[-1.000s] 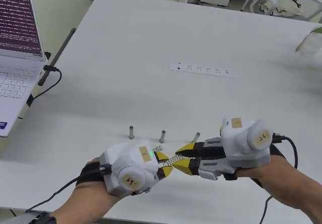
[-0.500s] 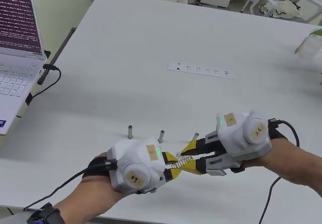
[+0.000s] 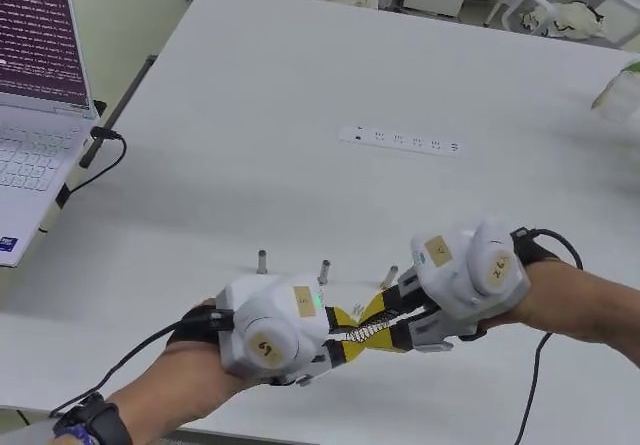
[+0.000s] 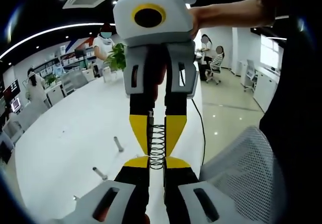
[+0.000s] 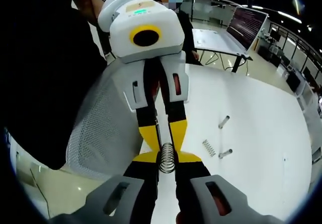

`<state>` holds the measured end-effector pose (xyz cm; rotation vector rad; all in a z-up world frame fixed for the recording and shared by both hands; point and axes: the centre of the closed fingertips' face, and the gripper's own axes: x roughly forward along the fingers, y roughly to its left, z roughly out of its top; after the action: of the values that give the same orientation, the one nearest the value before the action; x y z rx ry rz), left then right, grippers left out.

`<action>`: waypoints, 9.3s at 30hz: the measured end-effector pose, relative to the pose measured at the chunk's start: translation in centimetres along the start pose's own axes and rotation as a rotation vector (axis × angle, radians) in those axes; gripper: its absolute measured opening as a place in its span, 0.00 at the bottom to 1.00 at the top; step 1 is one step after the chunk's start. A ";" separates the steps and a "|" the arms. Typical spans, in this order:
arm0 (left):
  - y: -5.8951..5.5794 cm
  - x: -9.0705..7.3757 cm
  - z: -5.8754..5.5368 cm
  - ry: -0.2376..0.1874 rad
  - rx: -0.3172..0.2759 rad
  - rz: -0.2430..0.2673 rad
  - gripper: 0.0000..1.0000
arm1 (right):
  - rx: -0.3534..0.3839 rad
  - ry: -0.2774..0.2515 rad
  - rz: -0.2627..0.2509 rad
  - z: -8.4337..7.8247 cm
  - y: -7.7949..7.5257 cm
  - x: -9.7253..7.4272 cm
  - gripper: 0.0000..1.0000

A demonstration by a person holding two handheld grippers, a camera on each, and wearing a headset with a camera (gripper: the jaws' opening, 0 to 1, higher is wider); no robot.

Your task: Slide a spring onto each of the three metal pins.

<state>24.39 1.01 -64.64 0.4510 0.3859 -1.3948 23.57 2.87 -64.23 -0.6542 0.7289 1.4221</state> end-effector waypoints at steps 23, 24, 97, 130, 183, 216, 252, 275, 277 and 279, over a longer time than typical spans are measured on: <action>-1.0 0.6 -2.2 0.042 -0.053 0.000 0.07 | 0.032 0.021 0.004 -0.6 0.6 0.5 0.09; -0.9 0.3 -2.7 0.048 -0.068 0.011 0.08 | 0.032 0.026 0.002 -0.8 0.5 0.5 0.09; 8.4 -14.9 -12.9 0.012 -0.476 0.512 0.51 | 0.068 0.208 -0.094 -1.0 -11.0 3.4 0.09; 8.8 -15.1 -13.1 -0.012 -0.508 0.530 0.53 | -0.027 0.241 -0.043 3.1 -15.2 8.0 0.09; 9.1 -15.6 -13.7 -0.009 -0.541 0.540 0.55 | -0.129 0.323 0.015 3.2 -16.9 12.8 0.09; 9.3 -15.5 -13.8 -0.010 -0.545 0.540 0.55 | -0.182 0.383 0.050 2.1 -16.6 14.3 0.09; 9.4 -15.5 -14.2 -0.009 -0.561 0.539 0.54 | -0.214 0.446 0.083 0.7 -16.4 16.5 0.09; 9.5 -15.2 -13.9 -0.014 -0.553 0.527 0.54 | -0.210 0.450 0.053 0.6 -16.5 14.7 0.31; 9.4 -15.1 -13.8 -0.014 -0.554 0.525 0.54 | -0.208 0.443 0.040 0.7 -16.7 14.4 0.33; 9.3 -15.0 -13.8 -0.015 -0.553 0.522 0.54 | -0.203 0.436 0.026 0.8 -16.9 14.1 0.35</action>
<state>31.56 21.91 -68.03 0.0704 0.5722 -0.7400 40.62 11.53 -75.14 -1.1392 0.9396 1.4030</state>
